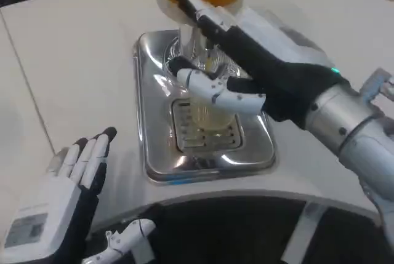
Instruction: Grasp the cup under the faucet to collect the drink, then remove the cup.
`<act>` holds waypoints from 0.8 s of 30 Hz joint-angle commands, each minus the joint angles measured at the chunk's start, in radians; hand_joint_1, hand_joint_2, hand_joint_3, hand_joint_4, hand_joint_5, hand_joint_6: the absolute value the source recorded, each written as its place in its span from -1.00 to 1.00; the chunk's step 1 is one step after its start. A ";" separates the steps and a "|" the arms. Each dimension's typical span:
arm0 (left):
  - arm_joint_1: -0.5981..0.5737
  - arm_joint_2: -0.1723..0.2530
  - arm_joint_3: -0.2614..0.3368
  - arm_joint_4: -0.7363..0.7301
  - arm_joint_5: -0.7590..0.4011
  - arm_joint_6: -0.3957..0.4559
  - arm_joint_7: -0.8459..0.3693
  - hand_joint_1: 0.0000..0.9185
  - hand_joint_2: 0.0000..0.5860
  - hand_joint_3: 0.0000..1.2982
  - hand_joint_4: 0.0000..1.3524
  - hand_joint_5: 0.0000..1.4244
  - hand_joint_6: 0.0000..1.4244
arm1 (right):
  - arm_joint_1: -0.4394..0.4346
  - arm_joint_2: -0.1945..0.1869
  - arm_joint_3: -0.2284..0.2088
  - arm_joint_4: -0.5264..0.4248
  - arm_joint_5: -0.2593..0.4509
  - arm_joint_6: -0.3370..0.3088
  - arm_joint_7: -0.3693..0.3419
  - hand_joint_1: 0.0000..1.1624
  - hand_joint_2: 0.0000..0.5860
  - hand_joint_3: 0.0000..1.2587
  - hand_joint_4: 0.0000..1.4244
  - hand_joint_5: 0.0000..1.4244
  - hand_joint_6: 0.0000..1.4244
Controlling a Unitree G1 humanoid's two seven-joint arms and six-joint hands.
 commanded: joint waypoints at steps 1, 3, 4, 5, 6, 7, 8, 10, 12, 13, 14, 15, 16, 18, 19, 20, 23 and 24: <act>0.006 -0.013 -0.013 0.010 0.015 0.015 0.001 -1.00 -0.49 -1.00 -1.00 -1.00 -1.00 | 0.025 -0.019 0.056 -0.062 -0.048 -0.001 0.093 -0.69 0.68 -1.00 -1.00 -1.00 -1.00; 0.006 -0.021 -0.014 0.010 0.020 0.021 0.007 -1.00 -0.50 -1.00 -1.00 -1.00 -1.00 | 0.030 -0.032 0.057 -0.096 -0.099 0.018 0.113 -0.69 0.68 -1.00 -1.00 -1.00 -1.00; 0.004 -0.028 -0.013 0.011 0.023 0.025 0.011 -1.00 -0.50 -1.00 -1.00 -1.00 -1.00 | 0.033 -0.037 0.058 -0.109 -0.126 0.029 0.129 -0.69 0.68 -1.00 -1.00 -1.00 -1.00; -0.001 -0.034 -0.013 0.014 0.026 0.033 0.012 -1.00 -0.50 -1.00 -1.00 -1.00 -1.00 | 0.035 -0.039 0.058 -0.118 -0.144 0.037 0.140 -0.70 0.69 -1.00 -1.00 -1.00 -1.00; -0.005 -0.038 -0.013 0.016 0.028 0.039 0.012 -1.00 -0.53 -1.00 -1.00 -1.00 -1.00 | 0.035 -0.036 0.057 -0.124 -0.160 0.051 0.157 -0.70 0.70 -1.00 -1.00 -1.00 -1.00; -0.011 -0.043 -0.013 0.020 0.029 0.047 0.011 -1.00 -0.54 -1.00 -1.00 -1.00 -1.00 | 0.042 -0.033 0.052 -0.133 -0.169 0.056 0.164 -0.70 0.70 -1.00 -1.00 -1.00 -1.00; -0.027 -0.050 -0.012 0.032 0.026 0.057 0.013 -1.00 -0.57 -1.00 -1.00 -1.00 -1.00 | 0.046 -0.029 0.048 -0.140 -0.176 0.058 0.169 -0.70 0.70 -1.00 -1.00 -1.00 -1.00; -0.053 -0.061 -0.011 0.051 0.023 0.071 0.017 -1.00 -0.59 -1.00 -1.00 -1.00 -1.00 | 0.050 -0.020 0.051 -0.148 -0.200 0.061 0.177 -0.70 0.71 -1.00 -1.00 -1.00 -1.00; -0.083 -0.065 -0.010 0.075 0.019 0.084 0.017 -0.97 -0.62 -1.00 -1.00 -1.00 -1.00 | 0.054 -0.008 0.052 -0.151 -0.216 0.063 0.185 -0.70 0.71 -1.00 -1.00 -1.00 -1.00; -0.100 -0.067 -0.011 0.088 0.018 0.091 0.018 -0.97 -0.63 -1.00 -1.00 -1.00 -1.00 | 0.055 -0.004 0.055 -0.151 -0.227 0.063 0.188 -0.70 0.72 -1.00 -1.00 -1.00 -1.00; -0.129 -0.069 -0.013 0.111 0.013 0.097 0.020 -0.93 -0.63 -1.00 -1.00 -1.00 -1.00 | 0.055 0.001 0.056 -0.151 -0.237 0.062 0.193 -0.70 0.72 -1.00 -1.00 -1.00 -1.00; -0.149 -0.070 -0.014 0.127 0.009 0.101 0.021 -0.90 -0.65 -1.00 -1.00 -1.00 -1.00 | 0.056 0.006 0.058 -0.149 -0.245 0.064 0.197 -0.70 0.73 -1.00 -1.00 -1.00 -1.00; -0.171 -0.072 -0.015 0.142 0.005 0.103 0.025 -0.90 -0.65 -1.00 -1.00 -1.00 -1.00 | 0.057 0.012 0.058 -0.148 -0.257 0.063 0.198 -0.70 0.73 -1.00 -1.00 -1.00 -0.99; -0.203 -0.075 -0.019 0.163 0.002 0.104 0.033 -0.89 -0.65 -1.00 -1.00 -1.00 -1.00 | 0.058 0.025 0.056 -0.144 -0.270 0.062 0.203 -0.70 0.73 -1.00 -1.00 -1.00 -0.99; -0.218 -0.076 -0.022 0.172 0.001 0.104 0.035 -0.88 -0.65 -1.00 -1.00 -1.00 -1.00 | 0.056 0.031 0.057 -0.142 -0.283 0.065 0.206 -0.70 0.74 -1.00 -1.00 -1.00 -0.99; -0.241 -0.078 -0.030 0.185 0.003 0.103 0.039 -0.85 -0.67 -1.00 -1.00 -1.00 -1.00 | 0.055 0.036 0.058 -0.140 -0.293 0.066 0.209 -0.70 0.74 -1.00 -1.00 -1.00 -0.99; -0.287 -0.081 -0.054 0.213 0.007 0.103 0.048 -0.80 -0.70 -1.00 -1.00 -1.00 -1.00 | 0.052 0.054 0.048 -0.128 -0.309 0.067 0.221 -0.69 0.75 -1.00 -1.00 -1.00 -0.98; -0.301 -0.084 -0.064 0.223 0.008 0.103 0.050 -0.78 -0.71 -1.00 -1.00 -1.00 -1.00 | 0.047 0.058 0.045 -0.120 -0.311 0.066 0.229 -0.69 0.75 -1.00 -1.00 -1.00 -0.98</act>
